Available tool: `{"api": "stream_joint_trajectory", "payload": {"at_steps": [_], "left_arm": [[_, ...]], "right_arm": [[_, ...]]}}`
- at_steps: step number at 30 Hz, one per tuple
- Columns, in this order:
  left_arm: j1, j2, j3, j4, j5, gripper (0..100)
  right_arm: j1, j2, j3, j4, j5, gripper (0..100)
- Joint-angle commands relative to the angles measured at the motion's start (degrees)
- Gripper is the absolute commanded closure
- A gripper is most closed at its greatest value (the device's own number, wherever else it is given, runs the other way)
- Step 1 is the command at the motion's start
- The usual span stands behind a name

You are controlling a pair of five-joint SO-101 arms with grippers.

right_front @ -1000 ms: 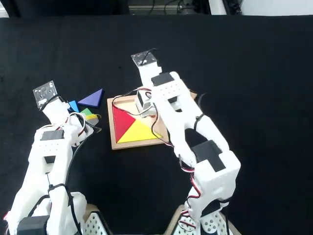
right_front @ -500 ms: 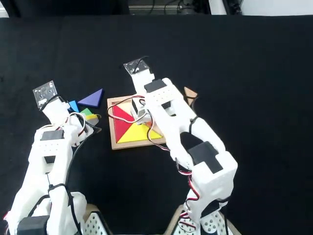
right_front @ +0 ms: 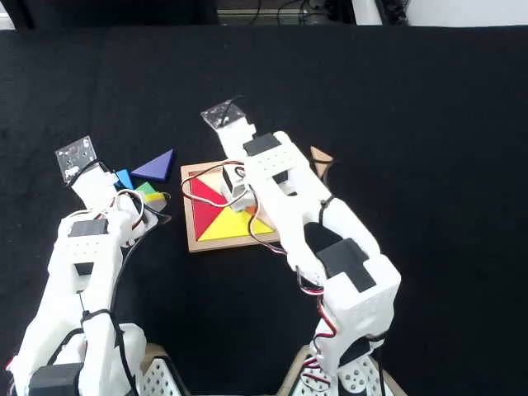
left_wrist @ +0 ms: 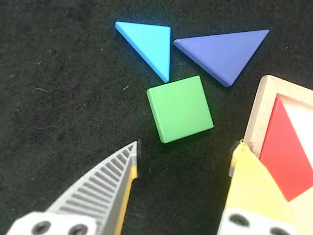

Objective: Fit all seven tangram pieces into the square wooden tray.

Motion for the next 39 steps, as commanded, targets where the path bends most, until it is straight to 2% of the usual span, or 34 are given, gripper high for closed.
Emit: {"api": "stream_joint_trajectory", "payload": {"at_steps": [1,13,24,30,39], "left_arm": [[0.7,-1.1,-0.1,-0.4,0.0,69],[0.7,-1.0,-0.1,-0.4,0.0,69],[0.7,-1.0,-0.1,-0.4,0.0,69],[0.7,-1.1,-0.1,-0.4,0.0,69],[0.7,-1.1,-0.2,-0.4,0.0,69]], "right_arm": [[-0.2,-1.7,-2.7,-1.4,4.7,81.1],[6.7,-2.2,-2.9,-5.4,8.0,81.1],[2.2,-1.5,-9.4,-4.0,8.0,81.1],[1.2,3.6,-12.8,-5.1,8.0,81.1],[1.0,14.5,-25.0,3.2,8.0,81.2]]}}
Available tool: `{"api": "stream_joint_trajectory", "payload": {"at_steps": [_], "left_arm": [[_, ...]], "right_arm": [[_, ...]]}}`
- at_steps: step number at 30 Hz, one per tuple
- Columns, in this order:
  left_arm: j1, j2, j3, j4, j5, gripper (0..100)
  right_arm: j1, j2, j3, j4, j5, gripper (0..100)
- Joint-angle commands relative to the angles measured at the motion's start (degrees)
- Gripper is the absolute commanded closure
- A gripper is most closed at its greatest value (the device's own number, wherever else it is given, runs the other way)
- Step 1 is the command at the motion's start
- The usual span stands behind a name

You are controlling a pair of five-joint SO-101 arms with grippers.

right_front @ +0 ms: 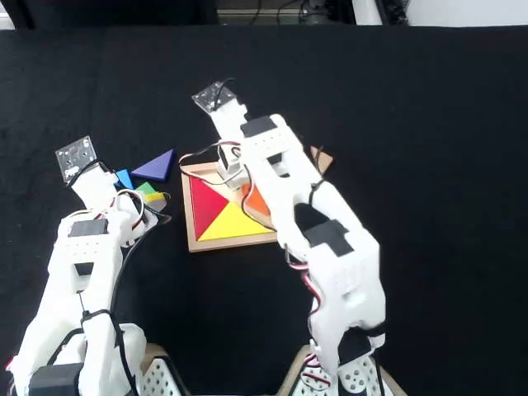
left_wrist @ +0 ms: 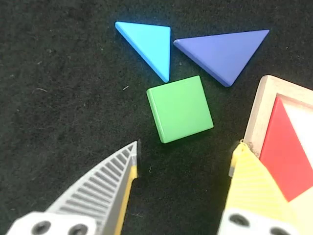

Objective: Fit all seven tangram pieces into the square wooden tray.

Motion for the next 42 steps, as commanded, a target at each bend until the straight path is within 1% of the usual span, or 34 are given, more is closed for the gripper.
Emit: {"api": "stream_joint_trajectory", "payload": {"at_steps": [1,4,9,14,19,22,25,28,39,42], "left_arm": [[0.7,-1.1,-0.2,-0.4,0.0,69],[0.7,-1.1,-0.2,-0.4,0.0,69],[0.7,-1.1,-0.2,-0.4,0.0,69],[0.7,-1.1,-0.2,-0.4,0.0,69],[0.7,-1.1,-0.2,-0.4,0.0,69],[0.7,-1.1,-0.2,-0.4,0.0,69],[0.7,-1.1,-0.2,-0.4,0.0,69],[0.7,-1.1,-0.2,-0.4,0.0,69],[0.7,-1.1,-0.2,-0.4,0.0,69],[0.7,-1.1,-0.2,-0.4,0.0,69]], "right_arm": [[-0.9,1.8,-8.6,4.6,0.4,81.2],[-0.9,2.8,-10.4,6.2,0.4,82.3],[-0.9,2.9,-8.8,6.7,0.4,94.4],[-0.6,2.4,-8.0,6.7,0.4,93.4],[-1.1,-1.7,-9.8,9.1,0.4,93.6],[-3.2,-4.1,-9.2,9.4,0.4,94.0],[-5.7,-4.3,-7.8,9.0,0.4,99.0],[-6.8,-4.0,-6.5,7.5,0.4,98.8],[-2.4,0.7,-6.4,6.2,0.4,98.7],[-2.2,0.7,-5.8,6.8,2.6,98.7]]}}
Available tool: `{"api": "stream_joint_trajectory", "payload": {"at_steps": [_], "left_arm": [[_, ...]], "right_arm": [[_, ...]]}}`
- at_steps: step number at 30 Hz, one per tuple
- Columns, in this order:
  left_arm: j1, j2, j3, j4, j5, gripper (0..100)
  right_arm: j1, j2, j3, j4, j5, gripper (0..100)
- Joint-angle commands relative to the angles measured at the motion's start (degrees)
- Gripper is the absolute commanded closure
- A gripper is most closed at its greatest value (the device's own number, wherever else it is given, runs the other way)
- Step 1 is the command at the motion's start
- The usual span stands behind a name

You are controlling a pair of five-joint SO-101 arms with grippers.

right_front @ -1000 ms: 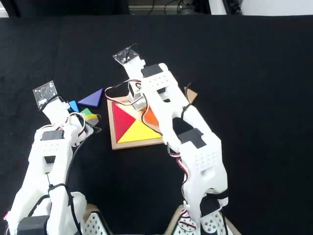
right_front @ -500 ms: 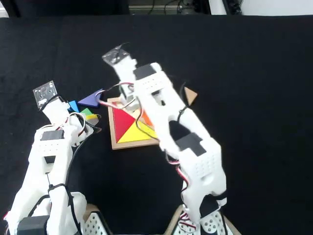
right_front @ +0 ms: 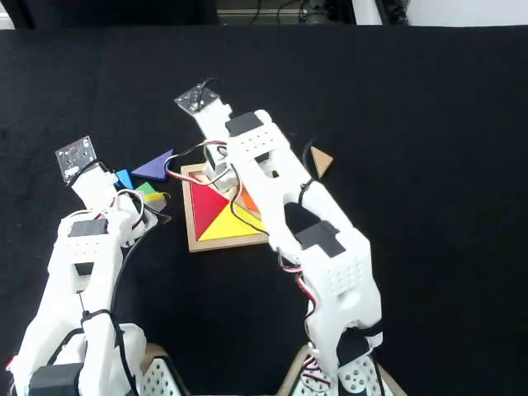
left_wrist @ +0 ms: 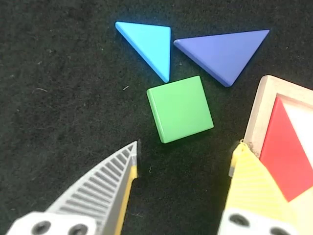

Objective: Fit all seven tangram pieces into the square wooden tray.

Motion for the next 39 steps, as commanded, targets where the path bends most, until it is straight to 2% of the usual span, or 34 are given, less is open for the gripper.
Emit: {"api": "stream_joint_trajectory", "payload": {"at_steps": [1,16,30,39], "left_arm": [[0.7,-1.1,-0.2,-0.4,0.0,69],[0.7,-1.1,-0.2,-0.4,0.0,69],[0.7,-1.1,-0.2,-0.4,0.0,69],[0.7,-1.1,-0.2,-0.5,0.0,69]], "right_arm": [[1.1,-0.6,0.0,0.6,3.0,98.7],[0.3,0.9,-0.5,-0.3,3.5,98.7],[4.5,2.1,0.0,0.0,3.5,98.7],[4.2,2.1,-0.4,6.2,3.6,98.8]]}}
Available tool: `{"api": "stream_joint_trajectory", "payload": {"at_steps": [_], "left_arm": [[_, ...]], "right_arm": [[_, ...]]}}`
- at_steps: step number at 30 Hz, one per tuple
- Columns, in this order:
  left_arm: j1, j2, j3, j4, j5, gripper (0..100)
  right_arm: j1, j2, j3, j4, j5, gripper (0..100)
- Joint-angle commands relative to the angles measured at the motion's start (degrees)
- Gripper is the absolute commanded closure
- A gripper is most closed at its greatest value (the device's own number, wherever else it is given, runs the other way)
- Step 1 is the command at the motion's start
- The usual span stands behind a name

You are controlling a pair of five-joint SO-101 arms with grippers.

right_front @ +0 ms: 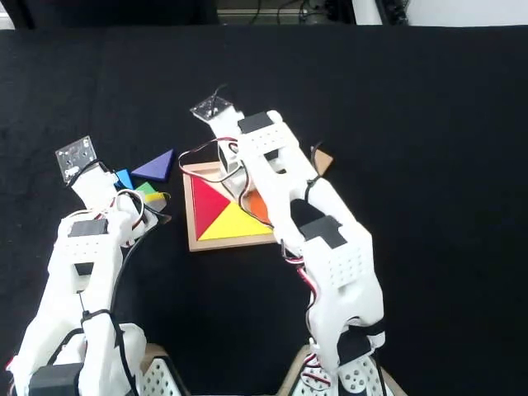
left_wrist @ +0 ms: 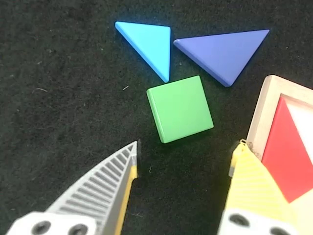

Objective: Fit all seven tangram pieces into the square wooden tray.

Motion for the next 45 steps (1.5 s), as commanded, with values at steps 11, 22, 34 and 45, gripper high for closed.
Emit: {"api": "stream_joint_trajectory", "payload": {"at_steps": [11,22,34,45], "left_arm": [[0.7,-1.1,-0.2,-0.6,0.0,69],[0.7,-1.0,-0.2,-0.7,0.0,69],[0.7,-1.0,-0.2,-0.7,0.0,69],[0.7,-1.0,-0.2,-0.7,0.0,69]], "right_arm": [[0.8,-4.1,-0.7,5.1,0.4,98.8],[1.3,-10.0,0.8,-1.8,0.4,98.8],[2.6,-3.6,-2.2,-3.1,3.0,98.8],[2.6,-3.5,-2.0,-3.3,3.2,98.8]]}}
